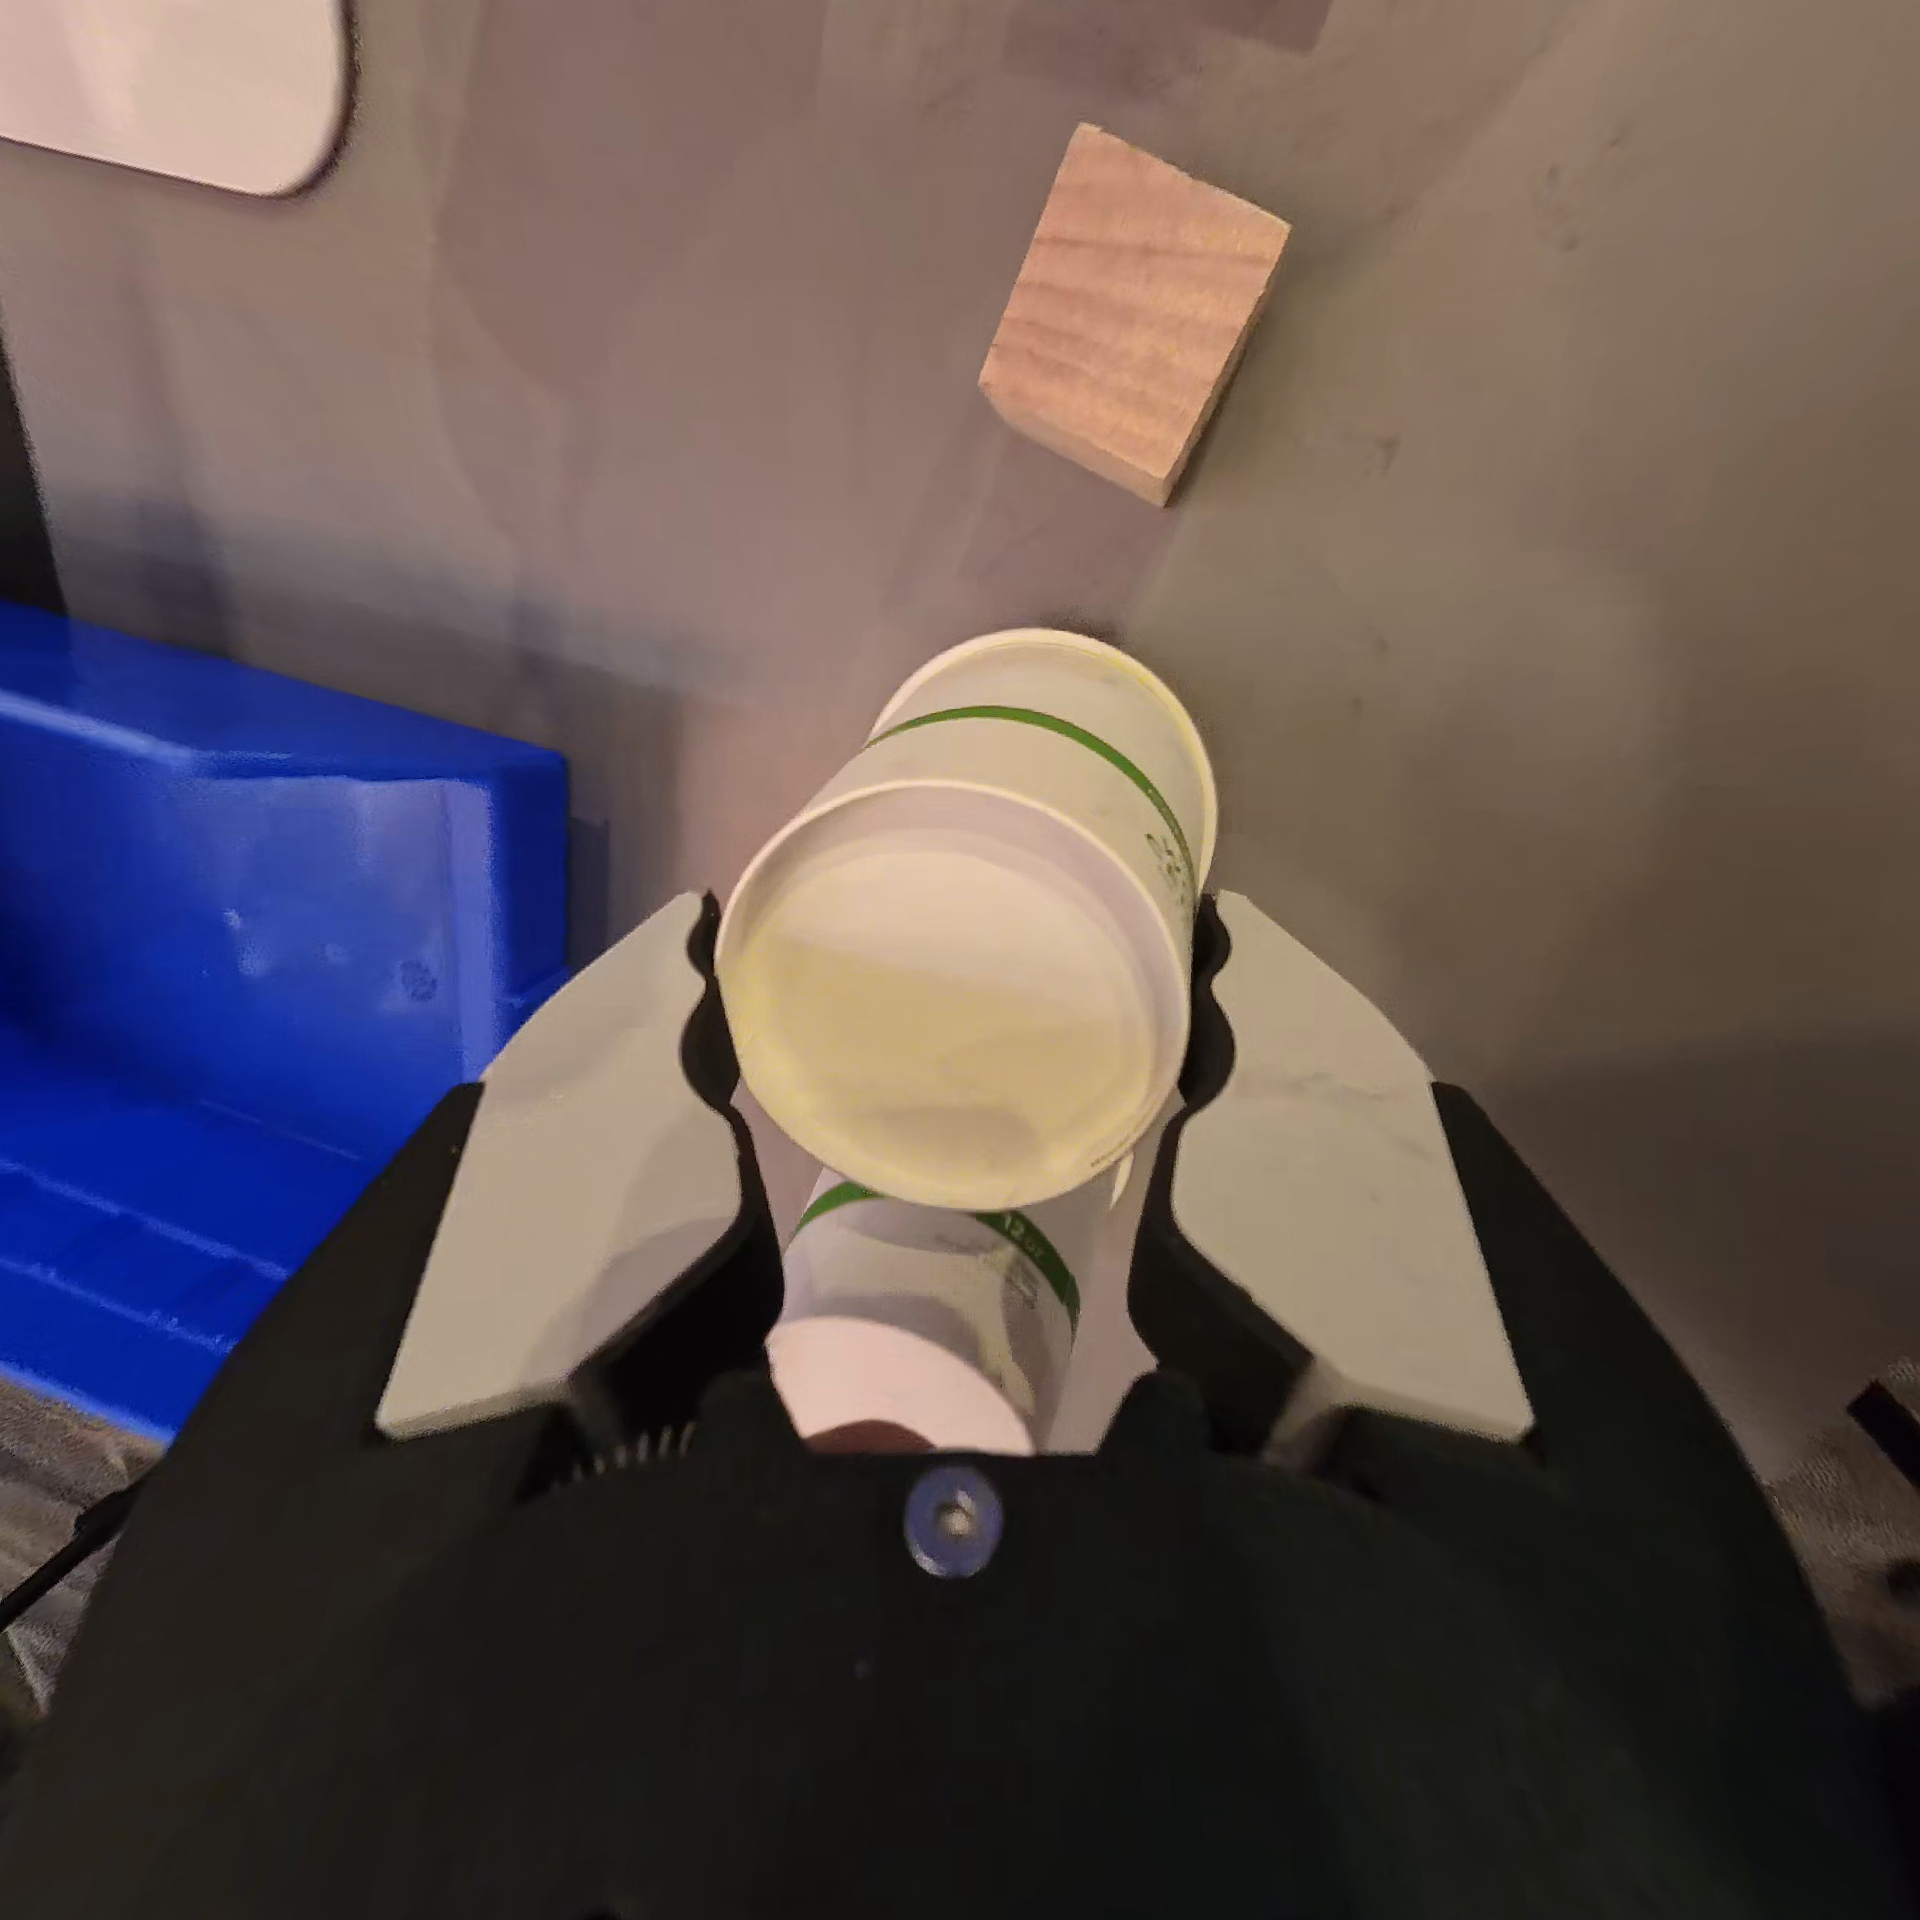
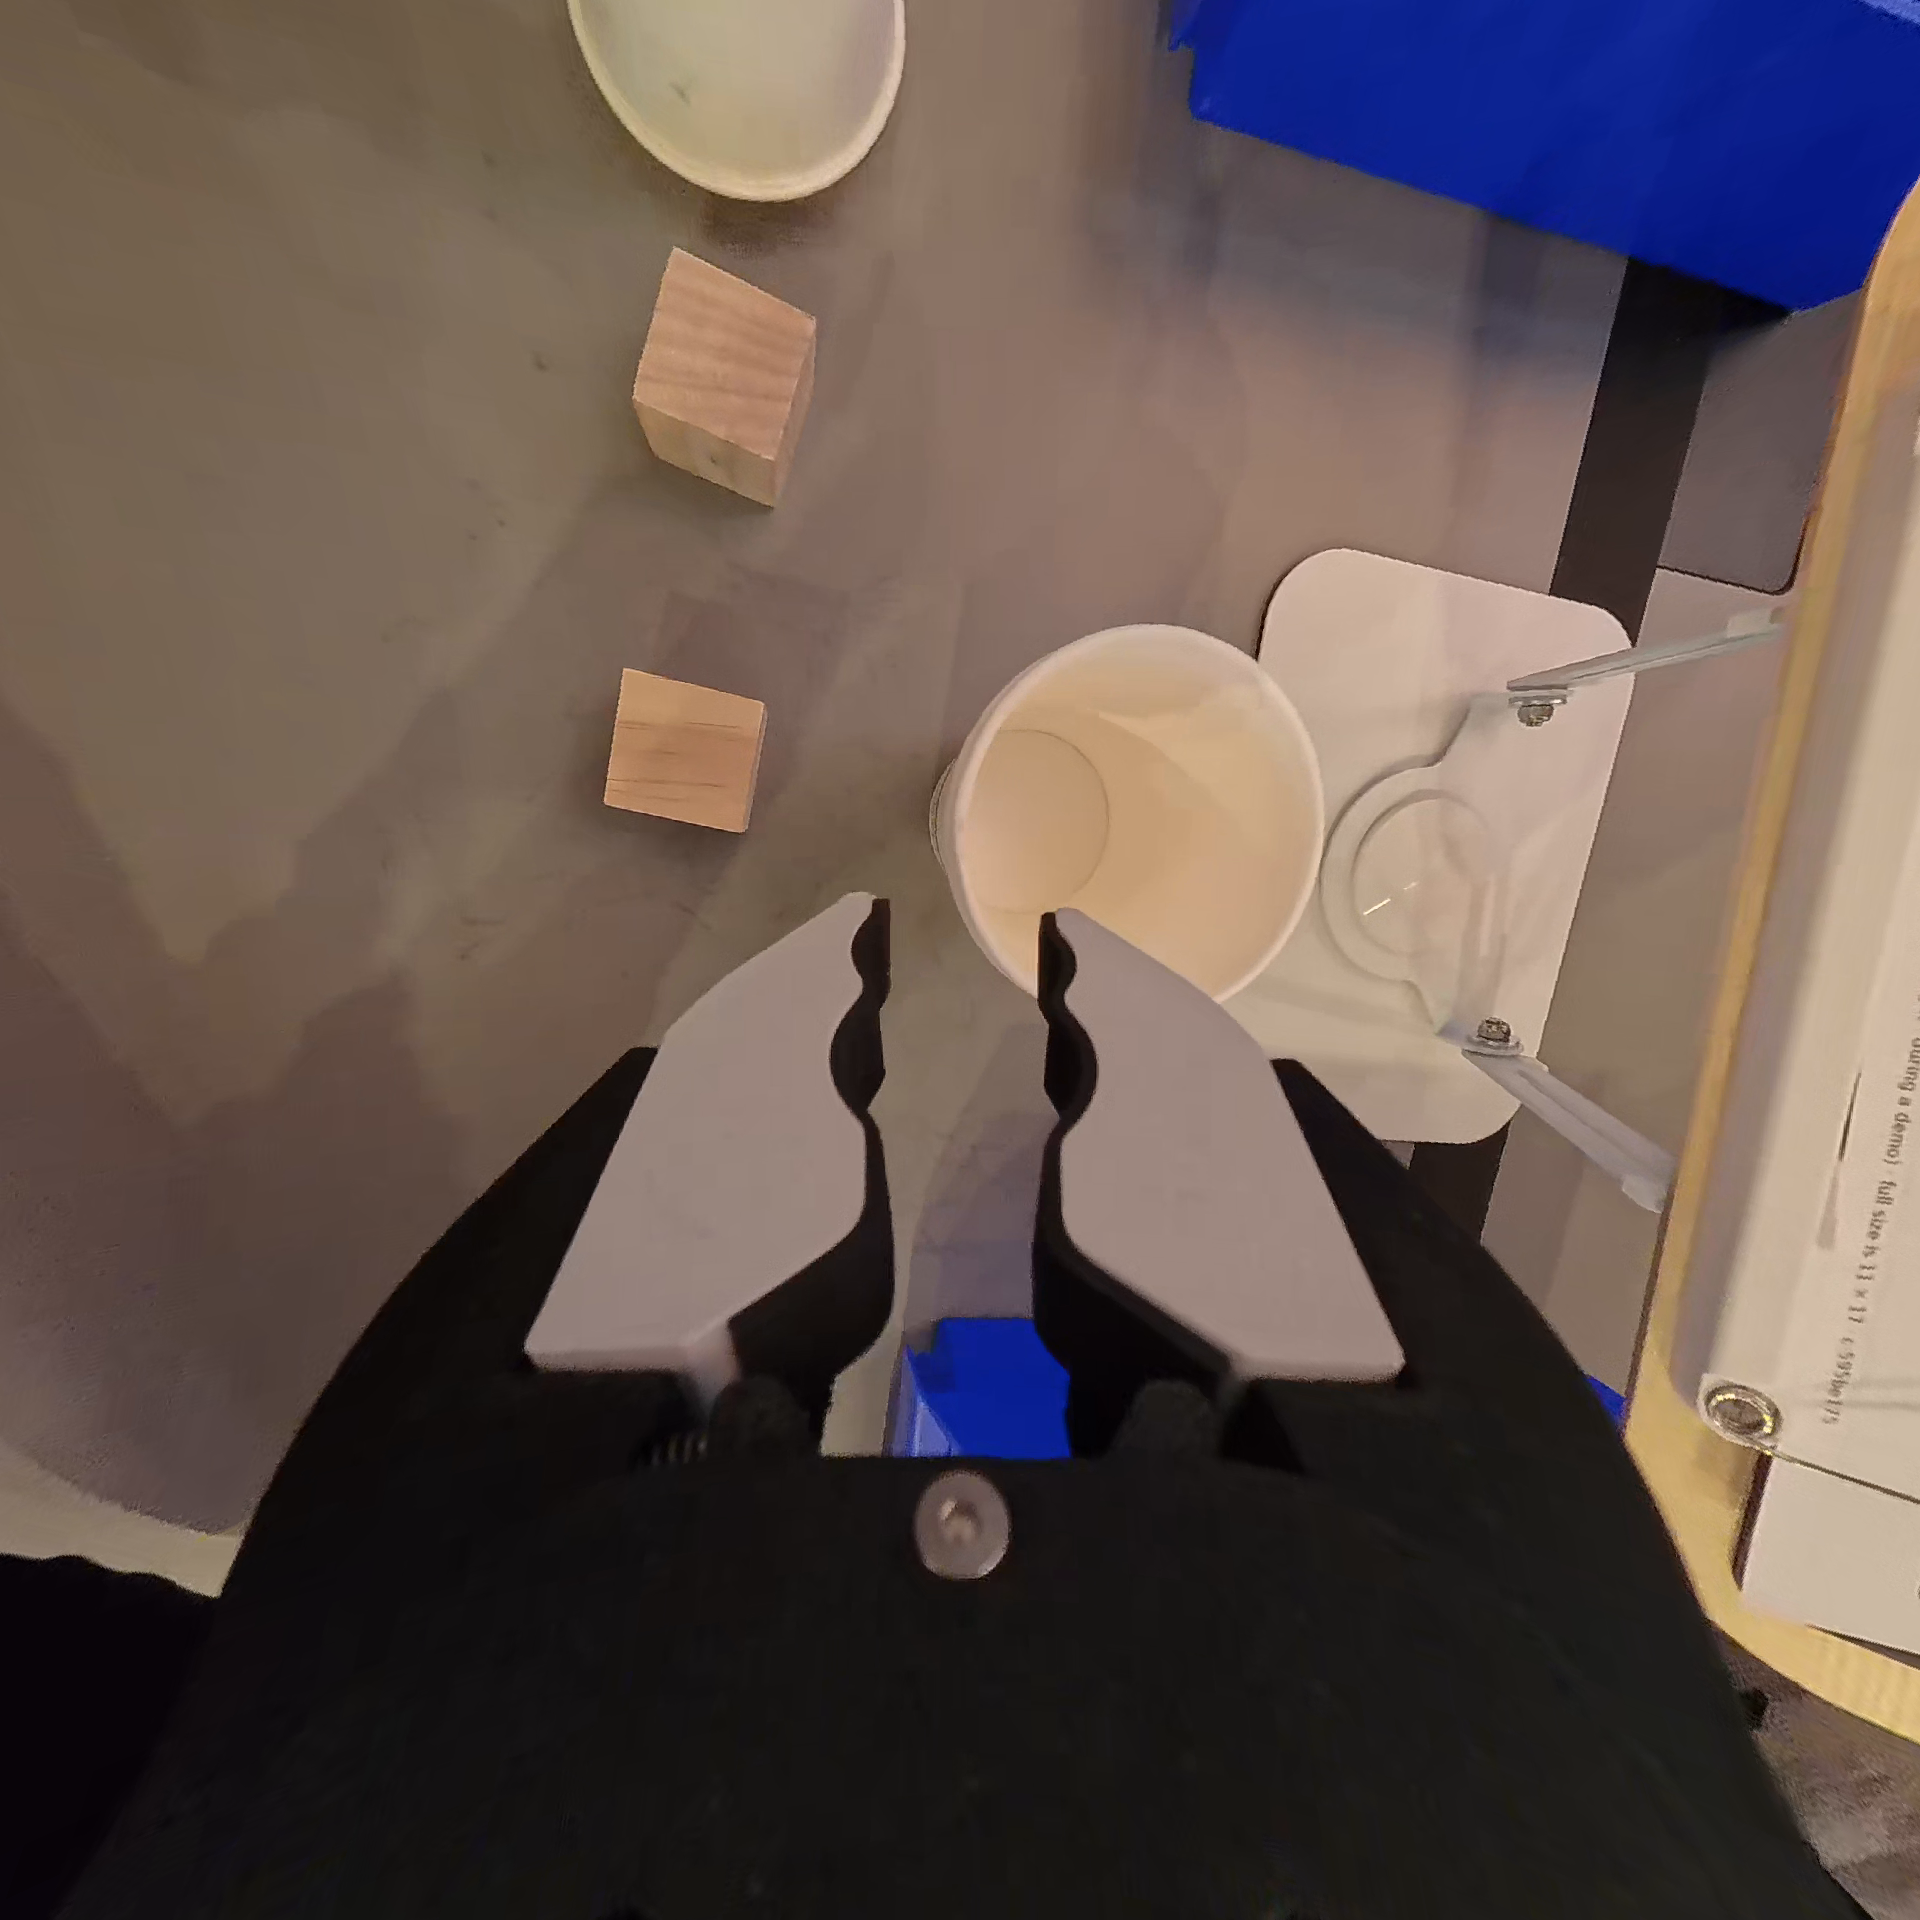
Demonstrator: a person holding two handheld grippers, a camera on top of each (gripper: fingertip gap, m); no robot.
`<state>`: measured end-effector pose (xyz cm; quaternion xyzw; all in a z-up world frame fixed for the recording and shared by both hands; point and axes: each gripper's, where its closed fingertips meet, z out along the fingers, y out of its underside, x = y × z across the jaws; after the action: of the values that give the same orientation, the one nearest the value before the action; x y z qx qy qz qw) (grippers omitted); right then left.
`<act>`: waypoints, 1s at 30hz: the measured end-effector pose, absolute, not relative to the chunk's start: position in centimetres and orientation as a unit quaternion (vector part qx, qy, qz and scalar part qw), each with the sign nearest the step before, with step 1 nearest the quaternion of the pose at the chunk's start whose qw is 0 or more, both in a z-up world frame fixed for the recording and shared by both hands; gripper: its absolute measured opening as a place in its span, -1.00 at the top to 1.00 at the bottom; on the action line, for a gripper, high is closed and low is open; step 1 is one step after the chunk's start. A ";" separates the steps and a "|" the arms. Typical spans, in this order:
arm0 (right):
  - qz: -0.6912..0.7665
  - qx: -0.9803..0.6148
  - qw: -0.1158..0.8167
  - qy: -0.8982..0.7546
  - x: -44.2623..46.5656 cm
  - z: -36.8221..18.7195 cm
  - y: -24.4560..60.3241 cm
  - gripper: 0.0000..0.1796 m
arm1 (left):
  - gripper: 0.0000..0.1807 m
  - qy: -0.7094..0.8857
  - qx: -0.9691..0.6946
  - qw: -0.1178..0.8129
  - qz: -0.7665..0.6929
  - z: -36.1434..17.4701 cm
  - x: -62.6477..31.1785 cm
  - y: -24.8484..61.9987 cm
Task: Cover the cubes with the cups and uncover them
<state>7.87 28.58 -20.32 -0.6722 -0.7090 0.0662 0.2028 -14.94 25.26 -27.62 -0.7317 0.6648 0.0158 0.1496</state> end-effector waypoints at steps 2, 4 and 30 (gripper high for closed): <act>0.074 -0.671 0.212 -0.707 7.8 -19.9 28.4 0.66 | 0.07 0.659 -0.732 0.173 -0.007 -25.9 -14.8 24.8; 0.087 -0.668 0.223 -0.705 7.7 -19.4 28.1 0.63 | 0.07 0.654 -0.723 0.220 -0.034 -23.2 -14.2 24.5; 0.488 -0.391 0.695 -0.356 2.2 -1.0 29.4 -0.48 | 0.08 0.229 -0.365 0.596 -0.677 -2.1 -0.3 29.0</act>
<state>2.19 29.39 -0.96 -0.3907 -0.3558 0.4879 0.6948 -0.34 28.99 -2.06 -0.3651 0.2290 -0.6775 0.5960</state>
